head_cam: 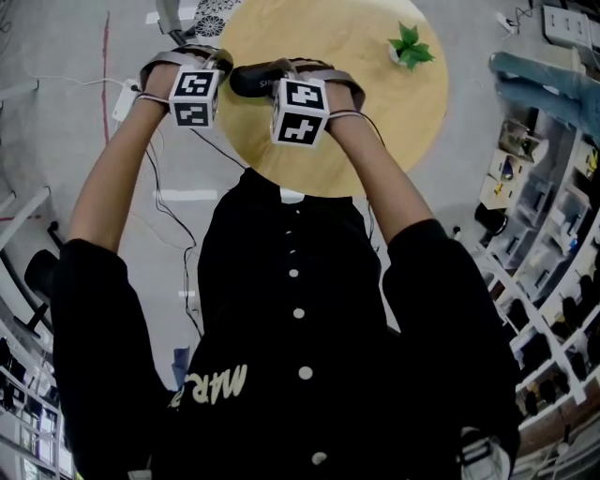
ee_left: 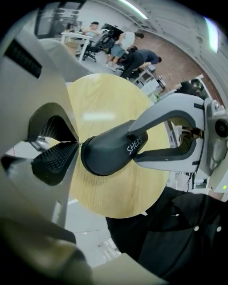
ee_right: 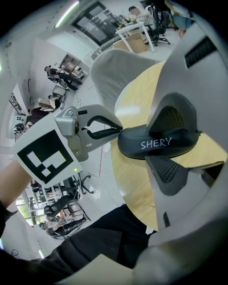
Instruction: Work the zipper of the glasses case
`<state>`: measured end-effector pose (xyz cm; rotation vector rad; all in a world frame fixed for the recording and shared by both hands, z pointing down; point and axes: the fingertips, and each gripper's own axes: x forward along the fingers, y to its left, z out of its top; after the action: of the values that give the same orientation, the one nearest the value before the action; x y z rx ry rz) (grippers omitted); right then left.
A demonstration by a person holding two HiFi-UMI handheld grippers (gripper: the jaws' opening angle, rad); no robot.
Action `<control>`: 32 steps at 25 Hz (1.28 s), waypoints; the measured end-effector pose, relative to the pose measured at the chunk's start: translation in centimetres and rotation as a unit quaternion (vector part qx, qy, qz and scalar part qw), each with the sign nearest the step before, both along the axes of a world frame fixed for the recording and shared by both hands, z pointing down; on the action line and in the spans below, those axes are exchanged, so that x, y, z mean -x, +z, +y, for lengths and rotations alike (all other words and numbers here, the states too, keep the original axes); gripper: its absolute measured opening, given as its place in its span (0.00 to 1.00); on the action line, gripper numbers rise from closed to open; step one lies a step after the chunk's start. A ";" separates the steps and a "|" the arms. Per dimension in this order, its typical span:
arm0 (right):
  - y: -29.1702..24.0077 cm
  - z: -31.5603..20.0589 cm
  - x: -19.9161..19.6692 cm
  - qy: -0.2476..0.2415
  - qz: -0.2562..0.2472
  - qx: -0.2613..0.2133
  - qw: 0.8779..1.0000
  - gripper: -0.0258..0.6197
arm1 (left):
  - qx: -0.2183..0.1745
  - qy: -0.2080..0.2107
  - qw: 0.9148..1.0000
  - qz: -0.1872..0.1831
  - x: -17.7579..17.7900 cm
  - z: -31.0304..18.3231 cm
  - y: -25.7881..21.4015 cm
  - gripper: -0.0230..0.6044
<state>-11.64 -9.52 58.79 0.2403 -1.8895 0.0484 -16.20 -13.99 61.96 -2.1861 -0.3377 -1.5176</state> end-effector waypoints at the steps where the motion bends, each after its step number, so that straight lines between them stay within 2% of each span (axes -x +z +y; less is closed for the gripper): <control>1: 0.0 0.0 0.0 0.000 -0.001 0.000 1.000 0.31 | -0.008 0.022 1.000 -0.006 -0.2 -0.1 -0.1 0.05; 4: 0.0 0.0 0.0 0.000 0.001 -0.002 1.000 0.31 | -0.022 0.083 0.996 -0.025 -0.7 -0.2 -0.1 0.05; 9: -0.1 0.0 0.0 0.002 0.005 -0.005 1.000 0.31 | -0.035 0.169 0.983 -0.056 -1.1 -0.2 -0.1 0.05; 13: 0.1 0.0 -0.2 0.003 0.007 -0.007 1.000 0.31 | -0.043 0.210 0.974 -0.072 -1.3 -0.1 0.2 0.05; 16: 0.2 0.0 -0.3 0.006 0.007 -0.010 1.000 0.31 | -0.044 0.221 0.971 -0.078 -1.5 -0.1 0.2 0.05; 18: 0.2 0.0 -0.5 0.008 0.007 -0.012 1.000 0.31 | -0.043 0.211 0.974 -0.074 -1.7 -0.1 0.2 0.05; 21: 0.2 0.0 -0.6 0.015 0.001 -0.015 1.000 0.31 | -0.021 0.160 0.985 -0.065 -1.6 0.0 0.4 0.06; 23: 0.2 0.0 -0.8 0.023 -0.006 -0.020 1.000 0.31 | 0.007 0.119 0.990 -0.071 -0.9 0.3 0.3 0.26; 27: -0.3 0.3 -1.3 0.049 -0.031 -0.027 0.998 0.32 | -0.003 0.071 0.995 -0.064 0.7 0.3 -1.2 0.28; 29: -1.3 0.5 -1.8 0.066 -0.060 -0.035 0.995 0.32 | -0.009 0.033 0.999 -0.040 0.7 0.7 -2.6 0.28; 32: -4.8 0.2 -2.6 0.110 -0.129 -0.050 0.984 0.29 | -0.022 -0.048 0.998 0.033 -0.2 1.0 -6.4 0.26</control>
<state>-9.01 -9.35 54.03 0.5331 -2.1180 0.1400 -16.04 -12.96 55.52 -2.2402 -0.1778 -1.4833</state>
